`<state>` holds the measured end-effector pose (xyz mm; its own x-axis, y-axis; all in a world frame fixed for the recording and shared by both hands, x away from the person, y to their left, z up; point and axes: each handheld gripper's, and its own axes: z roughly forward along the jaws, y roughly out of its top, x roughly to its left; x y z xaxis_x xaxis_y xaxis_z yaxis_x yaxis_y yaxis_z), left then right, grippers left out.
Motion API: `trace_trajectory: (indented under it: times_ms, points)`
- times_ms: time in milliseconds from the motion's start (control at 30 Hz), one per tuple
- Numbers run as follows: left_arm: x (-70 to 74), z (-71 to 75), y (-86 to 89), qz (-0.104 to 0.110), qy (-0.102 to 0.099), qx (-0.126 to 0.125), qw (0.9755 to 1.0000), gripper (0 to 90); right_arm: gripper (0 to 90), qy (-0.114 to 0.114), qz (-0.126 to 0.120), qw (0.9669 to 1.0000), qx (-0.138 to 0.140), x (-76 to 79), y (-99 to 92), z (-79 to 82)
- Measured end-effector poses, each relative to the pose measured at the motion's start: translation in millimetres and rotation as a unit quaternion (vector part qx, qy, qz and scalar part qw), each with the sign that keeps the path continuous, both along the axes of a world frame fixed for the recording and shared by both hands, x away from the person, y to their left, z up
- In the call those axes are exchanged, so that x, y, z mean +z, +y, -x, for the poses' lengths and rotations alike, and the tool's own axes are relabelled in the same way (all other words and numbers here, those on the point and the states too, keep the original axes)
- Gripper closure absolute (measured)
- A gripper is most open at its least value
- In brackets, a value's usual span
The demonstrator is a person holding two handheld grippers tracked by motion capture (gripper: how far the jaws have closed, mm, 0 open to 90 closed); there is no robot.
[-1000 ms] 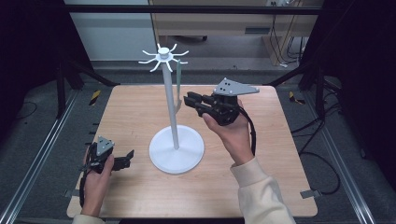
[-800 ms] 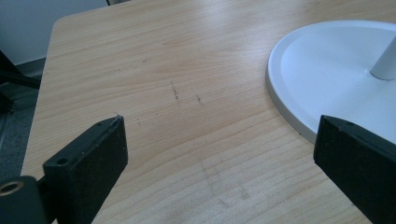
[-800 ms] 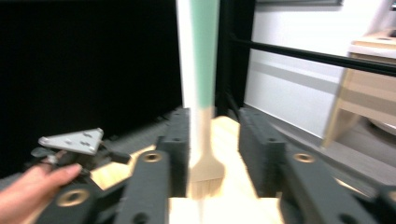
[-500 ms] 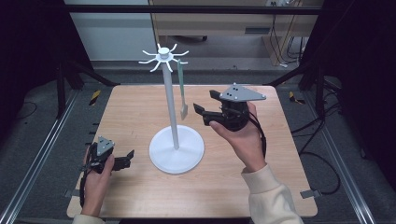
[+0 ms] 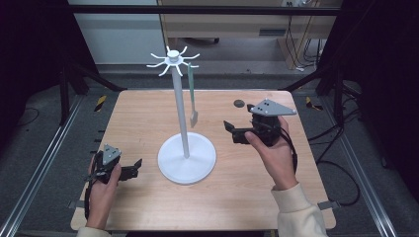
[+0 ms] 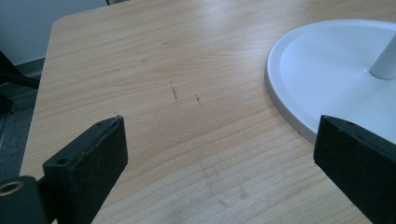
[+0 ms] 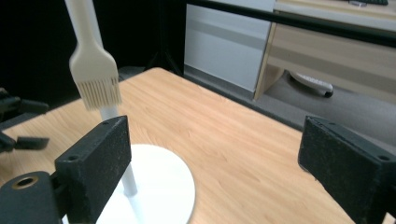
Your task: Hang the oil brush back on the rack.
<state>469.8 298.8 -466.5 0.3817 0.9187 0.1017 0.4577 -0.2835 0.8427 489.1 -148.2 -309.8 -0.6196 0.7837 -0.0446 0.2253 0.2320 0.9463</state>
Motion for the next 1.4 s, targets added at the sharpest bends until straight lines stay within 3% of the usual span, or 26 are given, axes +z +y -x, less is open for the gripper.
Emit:
trace_trajectory:
  times_ms: [167, 400, 600, 633, 1133, 1400]
  points:
    - [-0.4, -0.1, -0.2, 0.000, 0.001, 0.000, 1.0000, 2.5, 9.4, 0.018, -0.001, 0.9998, -0.013, -19.8, -22.3, -0.2]
    - [-0.3, 0.1, -0.2, 0.000, 0.000, 0.000, 1.0000, 2.5, 10.1, 0.033, 0.006, 0.9991, -0.025, -33.8, -35.0, -0.9]
    - [0.0, 0.2, -0.1, 0.001, -0.001, -0.001, 1.0000, 2.5, 10.5, 0.043, 0.014, 0.9980, -0.043, -52.8, -45.7, -2.7]
    - [0.0, 0.1, -0.2, 0.001, -0.001, -0.001, 1.0000, 2.5, 10.6, 0.049, 0.018, 0.9975, -0.047, -61.5, -48.8, -3.3]
    - [0.1, -0.3, -1.6, 0.002, -0.002, -0.006, 1.0000, 2.5, 13.3, 0.073, 0.041, 0.9945, -0.062, -109.9, -49.1, -8.6]
    - [-0.1, -0.9, -2.6, 0.001, -0.002, -0.006, 1.0000, 2.5, 13.3, 0.089, 0.046, 0.9927, -0.068, -124.1, -47.9, -12.0]
